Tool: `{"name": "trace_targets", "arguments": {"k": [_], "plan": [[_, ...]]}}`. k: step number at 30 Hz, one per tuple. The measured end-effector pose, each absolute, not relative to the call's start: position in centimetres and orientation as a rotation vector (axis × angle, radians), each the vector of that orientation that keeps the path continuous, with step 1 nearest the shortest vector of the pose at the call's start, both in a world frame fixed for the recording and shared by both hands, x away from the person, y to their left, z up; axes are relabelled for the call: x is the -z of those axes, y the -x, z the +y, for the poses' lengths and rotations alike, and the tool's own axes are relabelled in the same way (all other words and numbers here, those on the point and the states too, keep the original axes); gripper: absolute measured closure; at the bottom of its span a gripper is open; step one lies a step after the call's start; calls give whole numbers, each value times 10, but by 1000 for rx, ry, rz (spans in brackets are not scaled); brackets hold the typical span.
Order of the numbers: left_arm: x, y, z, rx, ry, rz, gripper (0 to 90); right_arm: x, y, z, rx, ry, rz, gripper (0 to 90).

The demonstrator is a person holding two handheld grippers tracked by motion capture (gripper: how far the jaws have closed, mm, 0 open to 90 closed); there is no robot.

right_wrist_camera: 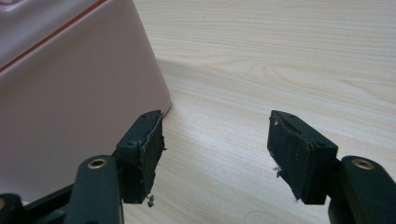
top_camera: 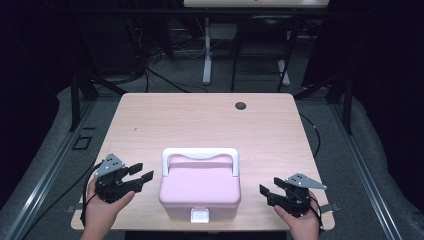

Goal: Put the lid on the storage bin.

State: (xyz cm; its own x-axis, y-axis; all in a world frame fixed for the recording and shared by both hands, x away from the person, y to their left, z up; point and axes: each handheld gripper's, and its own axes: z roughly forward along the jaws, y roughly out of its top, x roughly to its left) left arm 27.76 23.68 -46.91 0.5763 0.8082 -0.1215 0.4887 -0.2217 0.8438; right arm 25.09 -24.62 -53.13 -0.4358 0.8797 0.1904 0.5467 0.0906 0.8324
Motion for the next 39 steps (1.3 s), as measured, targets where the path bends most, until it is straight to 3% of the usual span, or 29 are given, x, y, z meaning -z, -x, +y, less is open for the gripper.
{"name": "trace_targets", "arguments": {"k": [11, 39], "plan": [[489, -299, 242, -444, -1871, 1128, 499, 532, -252, -247, -1239, -1383, 2017, 352], [541, -301, 266, -461, -1871, 1237, 492, 547, -258, -249, -1102, -1352, 2017, 378]]}}
